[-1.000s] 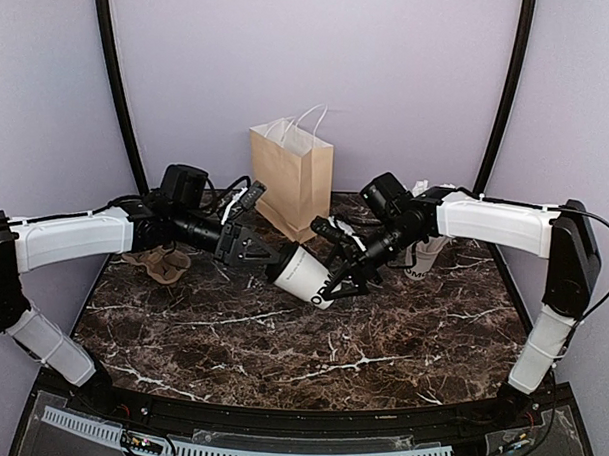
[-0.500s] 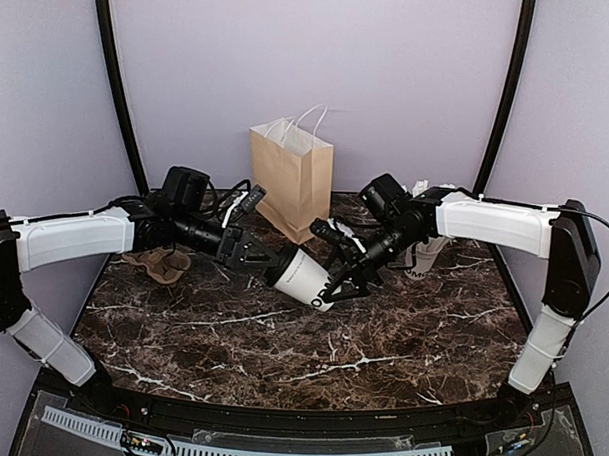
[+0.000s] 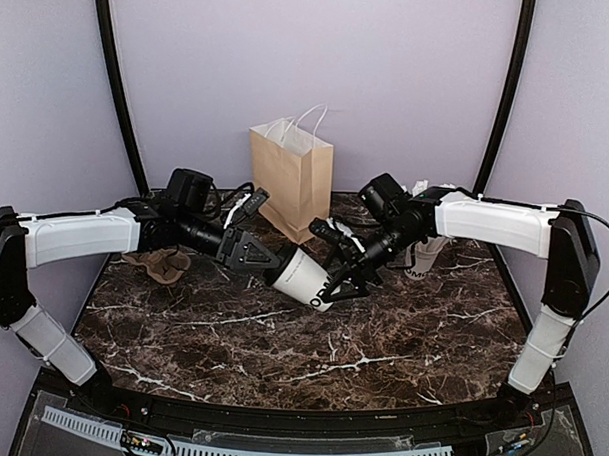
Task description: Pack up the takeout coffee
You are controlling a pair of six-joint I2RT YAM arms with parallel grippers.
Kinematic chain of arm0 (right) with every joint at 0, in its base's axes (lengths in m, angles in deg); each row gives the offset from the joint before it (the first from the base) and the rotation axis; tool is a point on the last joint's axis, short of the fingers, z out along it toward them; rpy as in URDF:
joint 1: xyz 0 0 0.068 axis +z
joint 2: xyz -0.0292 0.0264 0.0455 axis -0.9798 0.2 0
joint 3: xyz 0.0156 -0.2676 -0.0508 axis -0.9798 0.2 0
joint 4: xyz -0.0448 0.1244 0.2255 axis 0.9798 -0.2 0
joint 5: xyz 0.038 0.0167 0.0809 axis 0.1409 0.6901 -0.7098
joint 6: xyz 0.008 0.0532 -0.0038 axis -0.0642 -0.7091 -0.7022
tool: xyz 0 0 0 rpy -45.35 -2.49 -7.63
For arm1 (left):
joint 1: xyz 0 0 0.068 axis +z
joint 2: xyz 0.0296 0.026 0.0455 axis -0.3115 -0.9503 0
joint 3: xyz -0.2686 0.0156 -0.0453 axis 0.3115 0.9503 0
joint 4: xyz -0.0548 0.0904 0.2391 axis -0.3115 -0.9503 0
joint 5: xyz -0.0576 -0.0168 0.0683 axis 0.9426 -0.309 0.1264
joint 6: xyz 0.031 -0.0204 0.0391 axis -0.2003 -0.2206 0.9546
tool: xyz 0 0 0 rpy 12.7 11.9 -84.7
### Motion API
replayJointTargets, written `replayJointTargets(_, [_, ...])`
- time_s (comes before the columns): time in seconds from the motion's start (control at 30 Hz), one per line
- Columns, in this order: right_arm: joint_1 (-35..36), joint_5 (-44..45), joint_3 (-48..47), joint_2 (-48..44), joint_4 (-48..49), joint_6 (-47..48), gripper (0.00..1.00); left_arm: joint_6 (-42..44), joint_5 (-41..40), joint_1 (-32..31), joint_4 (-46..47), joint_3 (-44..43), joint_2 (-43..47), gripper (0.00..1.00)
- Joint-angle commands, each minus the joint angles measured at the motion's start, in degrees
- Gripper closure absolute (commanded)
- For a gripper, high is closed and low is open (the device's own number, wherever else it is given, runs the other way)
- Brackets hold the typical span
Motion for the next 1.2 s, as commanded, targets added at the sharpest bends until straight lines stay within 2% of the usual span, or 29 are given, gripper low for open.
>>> replayJointTargets(0.0, [0.6,-1.0,-1.7,1.0,2.7,-0.1,0.29,0.6,1.9,0.4,0.3,0.5,0.6,0.29])
replayJointTargets(0.1, [0.5,-0.4,-1.5,1.0,2.8,-0.2,0.25,1.7,0.4,0.4,-2.0,0.2,1.3,0.34])
replayJointTargets(0.2, [0.1,-0.1,-1.5,0.4,2.0,0.1,0.19,3.5,-3.2,0.4,-4.8,-0.3,1.9,0.35])
replayJointTargets(0.23, [-0.3,0.1,-1.5,0.1,1.2,0.6,0.15,4.1,-4.1,0.4,-7.3,-0.5,2.2,0.35])
replayJointTargets(0.27, [-0.8,0.2,-1.4,-0.3,0.6,1.0,0.03,5.3,-6.7,0.4,-8.8,-1.3,2.3,0.35])
replayJointTargets(0.3, [-1.4,0.2,-1.2,-0.6,0.0,1.4,0.02,5.9,-8.1,0.4,-12.3,-1.8,2.7,0.35])
replayJointTargets(0.4, [-3.4,0.9,0.5,-1.9,0.1,1.2,0.01,8.8,-15.8,0.4,-19.1,-4.0,3.8,0.35])
replayJointTargets(0.5, [-4.2,3.2,3.6,-3.0,5.5,-3.7,0.01,11.0,-26.1,-0.7,-25.1,-6.1,5.2,0.35])
replayJointTargets(0.7, [-5.4,12.4,7.3,-3.6,16.0,-15.3,0.01,14.5,-41.2,-8.3,-33.2,-12.6,3.8,0.35])
replayJointTargets(0.93, [-9.7,6.5,7.2,-0.4,17.3,-23.9,0.01,17.3,-48.8,-16.4,-42.7,-20.8,-4.4,0.36])
replayJointTargets(1.17, [-9.8,8.8,9.1,-0.3,19.4,-24.1,0.01,18.1,-53.4,-20.0,-46.8,-24.5,-10.4,0.36])
